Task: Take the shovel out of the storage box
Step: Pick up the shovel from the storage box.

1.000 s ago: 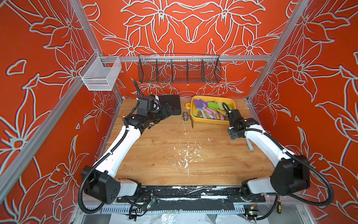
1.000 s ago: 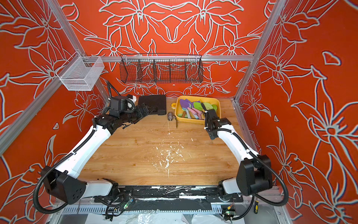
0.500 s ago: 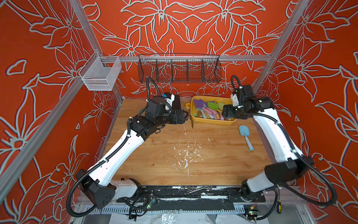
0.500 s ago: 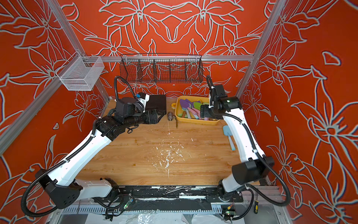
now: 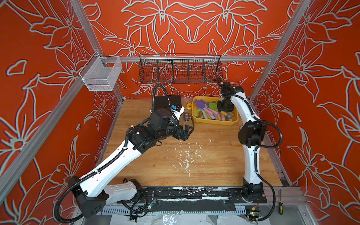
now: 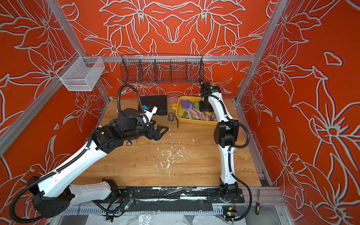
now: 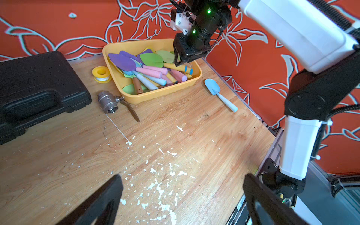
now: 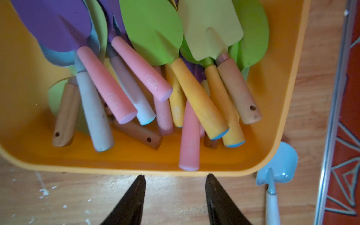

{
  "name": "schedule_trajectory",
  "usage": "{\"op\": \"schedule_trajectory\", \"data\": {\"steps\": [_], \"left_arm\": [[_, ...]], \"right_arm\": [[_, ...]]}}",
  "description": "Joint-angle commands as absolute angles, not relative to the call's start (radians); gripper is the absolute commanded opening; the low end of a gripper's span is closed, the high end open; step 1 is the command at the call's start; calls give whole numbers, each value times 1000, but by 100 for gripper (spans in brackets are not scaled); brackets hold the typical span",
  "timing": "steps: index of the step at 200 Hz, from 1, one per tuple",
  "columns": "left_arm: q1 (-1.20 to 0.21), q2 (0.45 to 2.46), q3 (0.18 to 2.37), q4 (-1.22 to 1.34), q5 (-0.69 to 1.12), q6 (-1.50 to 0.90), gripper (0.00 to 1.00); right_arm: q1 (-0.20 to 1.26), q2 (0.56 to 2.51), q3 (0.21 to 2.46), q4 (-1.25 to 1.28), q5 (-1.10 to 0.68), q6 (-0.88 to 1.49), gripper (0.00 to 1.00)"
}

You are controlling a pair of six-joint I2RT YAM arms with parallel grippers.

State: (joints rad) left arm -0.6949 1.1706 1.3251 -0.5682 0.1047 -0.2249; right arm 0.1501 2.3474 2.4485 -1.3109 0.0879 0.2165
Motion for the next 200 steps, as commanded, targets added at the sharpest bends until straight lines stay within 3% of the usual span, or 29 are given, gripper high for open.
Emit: {"op": "schedule_trajectory", "data": {"steps": [1,82,164,200], "left_arm": [[-701,1151,1313,-613,65,-235,97],[-701,1126,1319,-648,-6,-251,97],[-701,1131,1314,-651,-39,-250,97],[-701,1132,1329,-671,-87,-242,97]], "right_arm": [[149,2422,2532,-1372,203,107,52],[147,2555,2553,-1260,317,-3,52],[144,2616,2571,-1243,244,0,50],[145,2614,2562,-1234,250,9,34]]}}
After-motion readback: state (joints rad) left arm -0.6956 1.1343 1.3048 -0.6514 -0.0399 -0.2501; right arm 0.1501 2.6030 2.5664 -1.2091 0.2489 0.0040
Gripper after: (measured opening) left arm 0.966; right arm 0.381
